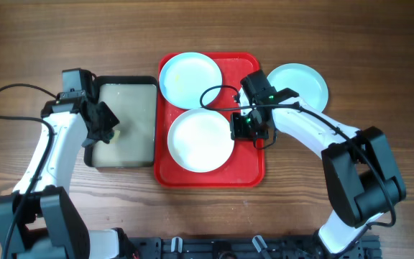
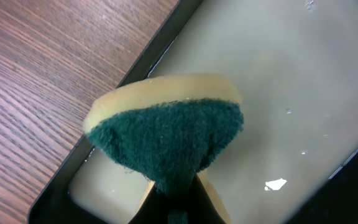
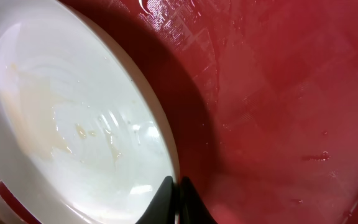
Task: Clean dirty plates on tray and stack at the side
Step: 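Return the sponge to the water tray with the left gripper, then lift the white plate with the right gripper toward the right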
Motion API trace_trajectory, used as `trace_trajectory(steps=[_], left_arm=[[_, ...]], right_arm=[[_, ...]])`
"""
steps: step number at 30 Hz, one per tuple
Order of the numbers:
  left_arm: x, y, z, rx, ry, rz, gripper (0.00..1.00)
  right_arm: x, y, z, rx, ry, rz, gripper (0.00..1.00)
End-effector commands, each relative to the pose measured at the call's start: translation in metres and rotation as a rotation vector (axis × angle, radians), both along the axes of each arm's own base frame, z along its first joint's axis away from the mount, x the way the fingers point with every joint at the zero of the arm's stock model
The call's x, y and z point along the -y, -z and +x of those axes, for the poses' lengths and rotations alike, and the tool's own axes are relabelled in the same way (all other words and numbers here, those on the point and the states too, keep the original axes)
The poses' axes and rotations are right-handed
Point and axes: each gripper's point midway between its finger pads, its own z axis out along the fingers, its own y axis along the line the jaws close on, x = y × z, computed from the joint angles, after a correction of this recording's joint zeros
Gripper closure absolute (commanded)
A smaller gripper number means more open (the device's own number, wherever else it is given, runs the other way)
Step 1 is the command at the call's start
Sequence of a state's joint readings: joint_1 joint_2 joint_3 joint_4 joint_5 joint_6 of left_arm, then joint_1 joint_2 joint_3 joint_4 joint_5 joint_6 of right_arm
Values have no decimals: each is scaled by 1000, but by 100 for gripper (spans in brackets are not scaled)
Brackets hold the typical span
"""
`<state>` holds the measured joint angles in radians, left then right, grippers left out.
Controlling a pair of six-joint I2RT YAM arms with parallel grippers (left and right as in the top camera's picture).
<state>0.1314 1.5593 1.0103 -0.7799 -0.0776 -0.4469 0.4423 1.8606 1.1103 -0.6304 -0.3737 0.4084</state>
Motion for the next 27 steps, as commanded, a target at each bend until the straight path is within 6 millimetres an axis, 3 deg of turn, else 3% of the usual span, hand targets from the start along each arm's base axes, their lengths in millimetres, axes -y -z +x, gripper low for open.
trace_trajectory(steps=[1, 5, 8, 14, 16, 19, 21, 24, 27], left_arm=[[1, 8, -6, -9, 23, 3, 96], [12, 7, 3, 23, 116, -42, 96], [17, 7, 4, 29, 124, -72, 96], [22, 6, 7, 46, 132, -98, 96], [22, 6, 7, 45, 132, -97, 96], [22, 6, 7, 47, 133, -97, 96], [24, 5, 10, 58, 174, -99, 96], [44, 3, 12, 82, 292, -185, 96], [48, 1, 12, 90, 300, -208, 96]], right_arm=[[0, 9, -6, -33, 12, -10, 92], [1, 9, -7, -36, 11, -13, 77], [1, 9, -7, -36, 10, -12, 75], [0, 15, -9, -50, 35, -38, 81], [0, 16, -9, -49, 32, -47, 96], [0, 16, -8, -46, 33, -44, 96], [-1, 4, -5, -39, 20, -44, 96], [3, -32, 9, 18, 30, -83, 96], [8, -72, 23, 99, 46, -113, 96]])
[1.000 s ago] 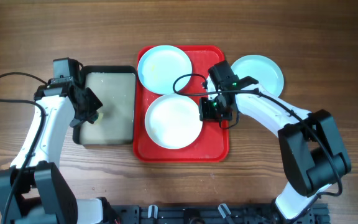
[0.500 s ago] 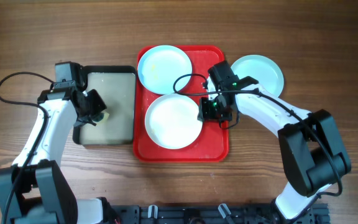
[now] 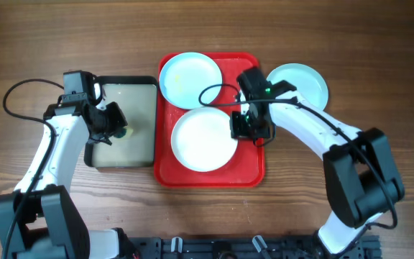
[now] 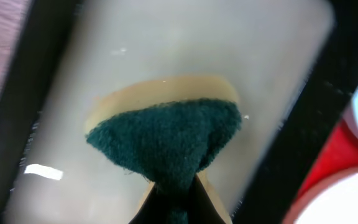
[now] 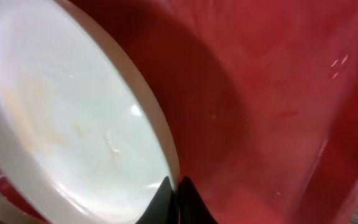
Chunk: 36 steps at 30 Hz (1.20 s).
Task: Clean dirty plates on tray and stack at the side
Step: 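Lift the white plate with the right gripper toward the right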
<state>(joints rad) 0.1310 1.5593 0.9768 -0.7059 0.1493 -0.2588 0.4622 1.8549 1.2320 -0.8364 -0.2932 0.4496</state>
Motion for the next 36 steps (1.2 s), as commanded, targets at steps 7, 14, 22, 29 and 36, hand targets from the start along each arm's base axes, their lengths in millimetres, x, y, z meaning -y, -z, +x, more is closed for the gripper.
trace_trajectory(steps=[7, 14, 22, 29, 36], left_arm=[[10, -47, -1, 144, 62, -26, 96], [12, -79, -14, 217, 60, -14, 96], [11, -74, -16, 202, 58, -13, 96], [6, -73, -16, 194, 39, 15, 96], [6, -73, -16, 195, 39, 16, 96]], right_arm=[[-29, -100, 63, 414, 4, -32, 96], [-107, -141, 103, 846, 1, -20, 96], [-159, -216, 146, 1449, -341, -213, 96], [-175, -298, 147, 1860, -567, -419, 96], [-225, -301, 112, 2127, -1220, -584, 96]])
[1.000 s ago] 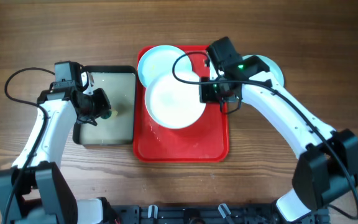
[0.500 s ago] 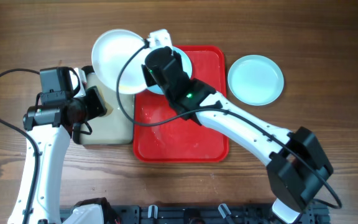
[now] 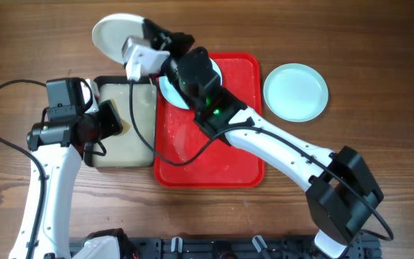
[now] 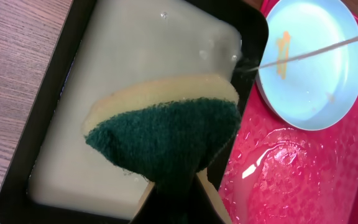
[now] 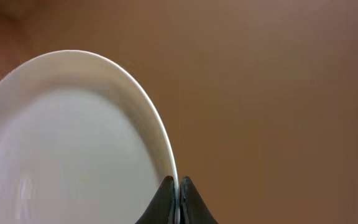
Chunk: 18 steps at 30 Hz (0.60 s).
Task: Clean dirty plates on tray and stack at the side
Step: 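Lift the white plate with the right gripper toward the right, then lower the white plate onto the pale blue plate right of tray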
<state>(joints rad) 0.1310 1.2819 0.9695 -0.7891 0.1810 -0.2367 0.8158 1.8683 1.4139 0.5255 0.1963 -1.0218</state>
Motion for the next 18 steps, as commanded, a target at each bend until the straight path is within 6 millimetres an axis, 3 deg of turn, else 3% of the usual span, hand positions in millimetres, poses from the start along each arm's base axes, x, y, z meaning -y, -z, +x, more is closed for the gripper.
trace_trajectory(steps=[1, 6, 12, 15, 18], left_arm=[[-2, 0, 0, 3, 6, 12, 96], [-2, 0, 0, 3, 6, 12, 96], [-2, 0, 0, 3, 6, 13, 96], [-2, 0, 0, 3, 6, 12, 96], [-2, 0, 0, 3, 6, 13, 96]], right_arm=[[-26, -7, -20, 232, -147, -237, 96], [-26, -3, -20, 251, -145, -282, 95], [-26, 28, -19, 130, -168, -335, 96], [-19, 26, -11, -2, -154, -170, 96], [-2, 28, 5, -259, -122, 133, 96]])
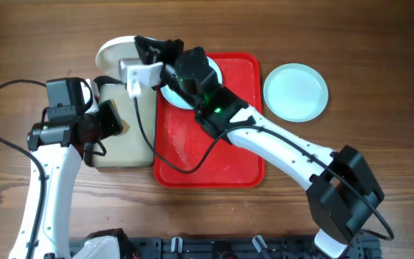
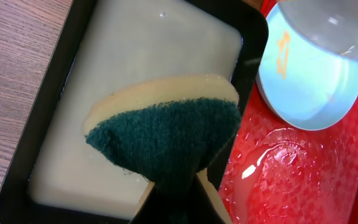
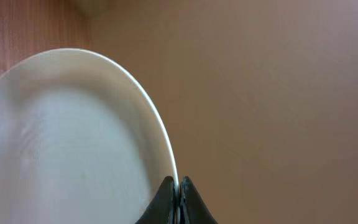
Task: Clean dirty plates on tray and stack at the side
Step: 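Lower the white plate onto the pale blue plate right of tray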
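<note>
My right gripper [image 3: 179,186] is shut on the rim of a white plate [image 3: 73,137]. In the overhead view that white plate [image 1: 113,52] hangs tilted over the far edge of the black basin [image 1: 92,155]. My left gripper [image 2: 173,196] is shut on a green and yellow sponge [image 2: 166,124], held above the basin's soapy water [image 2: 135,56]. A pale blue plate [image 2: 309,81] with an orange smear lies at the far end of the red tray [image 1: 207,155]; my right arm covers most of it from overhead.
A pale green plate [image 1: 296,86] lies on the wooden table to the right of the tray. A puddle of water [image 2: 278,155] shines on the tray's floor. Black cables loop beside both arms.
The white plate in my right gripper sits a little nearer, now over the basin's far edge instead of beyond it. My left gripper and the sponge have not moved.
My right gripper was shut on the rim of the white plate lying on the red tray, while my left held the sponge low over the basin. Later the plate was off the tray, up beyond the basin's far left, and the sponge was higher. Now the plate overlaps the basin.
</note>
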Motion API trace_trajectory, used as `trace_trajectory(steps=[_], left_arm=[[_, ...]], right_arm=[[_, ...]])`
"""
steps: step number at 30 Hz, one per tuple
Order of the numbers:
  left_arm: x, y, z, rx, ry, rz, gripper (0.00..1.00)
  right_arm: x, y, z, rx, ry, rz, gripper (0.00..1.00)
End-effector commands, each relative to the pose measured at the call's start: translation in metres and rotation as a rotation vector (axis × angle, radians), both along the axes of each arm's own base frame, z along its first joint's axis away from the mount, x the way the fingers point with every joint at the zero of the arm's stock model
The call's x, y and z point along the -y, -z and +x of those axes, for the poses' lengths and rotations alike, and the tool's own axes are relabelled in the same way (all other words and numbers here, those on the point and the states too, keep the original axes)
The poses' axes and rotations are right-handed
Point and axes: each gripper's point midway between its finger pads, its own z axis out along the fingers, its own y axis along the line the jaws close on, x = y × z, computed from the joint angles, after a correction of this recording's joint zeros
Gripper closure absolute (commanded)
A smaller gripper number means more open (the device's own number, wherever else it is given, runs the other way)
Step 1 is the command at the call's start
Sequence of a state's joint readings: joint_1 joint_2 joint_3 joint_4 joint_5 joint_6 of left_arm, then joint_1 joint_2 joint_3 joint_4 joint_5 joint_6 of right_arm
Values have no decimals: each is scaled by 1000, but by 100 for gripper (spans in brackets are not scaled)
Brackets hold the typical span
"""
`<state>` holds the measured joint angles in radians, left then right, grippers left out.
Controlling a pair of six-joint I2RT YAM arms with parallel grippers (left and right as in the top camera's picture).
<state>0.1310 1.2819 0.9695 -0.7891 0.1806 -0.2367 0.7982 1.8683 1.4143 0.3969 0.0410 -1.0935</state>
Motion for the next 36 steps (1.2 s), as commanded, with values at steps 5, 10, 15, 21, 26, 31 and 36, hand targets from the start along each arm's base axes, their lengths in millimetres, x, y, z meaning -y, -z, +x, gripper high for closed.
trace_trajectory(steps=[5, 10, 15, 21, 26, 31, 36], left_arm=[[-2, 0, 0, 3, 6, 12, 96], [-2, 0, 0, 3, 6, 12, 96], [-2, 0, 0, 3, 7, 12, 95], [-2, 0, 0, 3, 6, 12, 94], [-2, 0, 0, 3, 7, 12, 94], [-2, 0, 0, 3, 7, 12, 94], [-2, 0, 0, 2, 7, 12, 94]], right_arm=[[38, 30, 31, -878, 72, 706, 96], [69, 43, 25, -1343, -61, 822, 96], [146, 48, 39, -1674, -30, 973, 96], [261, 87, 65, -1734, 282, 1129, 96], [377, 150, 71, -1595, 843, 1203, 95], [465, 204, 28, -1416, 1409, 993, 96], [481, 227, -1, -1408, 1583, 907, 96]])
